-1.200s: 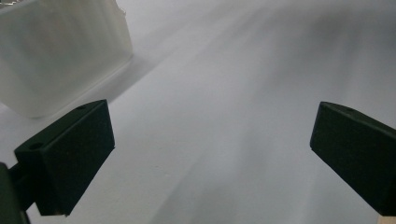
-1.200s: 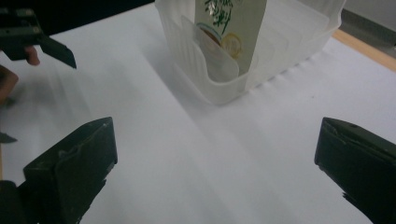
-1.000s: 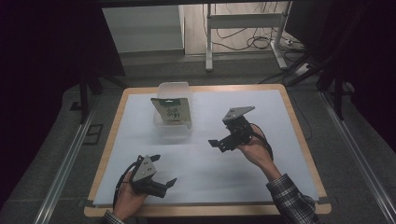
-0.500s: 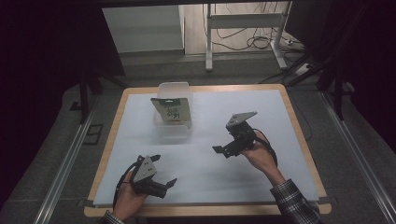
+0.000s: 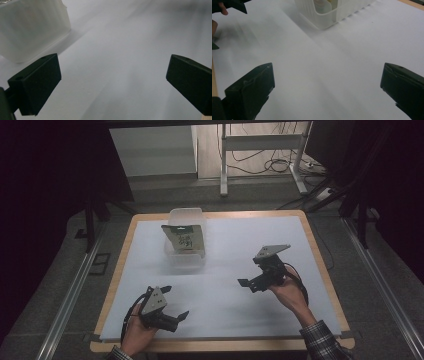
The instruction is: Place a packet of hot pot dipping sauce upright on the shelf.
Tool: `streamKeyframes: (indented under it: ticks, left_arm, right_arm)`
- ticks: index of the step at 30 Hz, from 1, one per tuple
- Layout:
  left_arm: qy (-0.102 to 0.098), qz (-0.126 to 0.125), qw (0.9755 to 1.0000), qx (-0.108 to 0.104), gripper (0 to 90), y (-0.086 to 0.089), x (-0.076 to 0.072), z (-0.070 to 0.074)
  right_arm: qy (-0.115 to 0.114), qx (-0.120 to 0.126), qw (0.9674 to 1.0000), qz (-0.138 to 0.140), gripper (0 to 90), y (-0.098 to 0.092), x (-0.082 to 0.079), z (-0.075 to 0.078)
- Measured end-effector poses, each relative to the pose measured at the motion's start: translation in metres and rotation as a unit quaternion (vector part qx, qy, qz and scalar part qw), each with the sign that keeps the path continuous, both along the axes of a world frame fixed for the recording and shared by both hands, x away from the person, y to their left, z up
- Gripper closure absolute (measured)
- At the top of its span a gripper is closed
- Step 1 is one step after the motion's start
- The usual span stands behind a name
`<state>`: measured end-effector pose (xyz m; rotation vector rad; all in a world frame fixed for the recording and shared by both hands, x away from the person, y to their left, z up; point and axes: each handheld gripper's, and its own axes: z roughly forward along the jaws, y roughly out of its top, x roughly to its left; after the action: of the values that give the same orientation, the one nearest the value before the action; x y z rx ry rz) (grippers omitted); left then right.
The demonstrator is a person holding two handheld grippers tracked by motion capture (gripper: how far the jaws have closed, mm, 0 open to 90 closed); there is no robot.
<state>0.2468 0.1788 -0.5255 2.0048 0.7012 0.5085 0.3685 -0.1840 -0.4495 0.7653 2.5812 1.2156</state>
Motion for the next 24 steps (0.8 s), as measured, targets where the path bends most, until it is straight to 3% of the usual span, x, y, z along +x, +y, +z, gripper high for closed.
streamKeyframes:
  ticks: [8,16,24]
  left_arm:
    - [0.002,0.003,1.0,0.004,0.0,0.0,0.001,0.0]
    - [0.005,0.002,1.0,0.001,0.0,0.0,0.001,0.0]
    - [0.005,0.001,1.0,0.001,0.0,0.0,0.001,-0.001]
  right_arm:
    - [0.0,0.002,0.9999,-0.016,0.0,-0.018,-0.009,0.0]
    - [-0.017,-0.005,0.9996,-0.022,0.0,-0.033,-0.02,0.0]
    - [-0.017,-0.008,0.999,-0.04,0.1,-0.05,-0.03,-0.009]
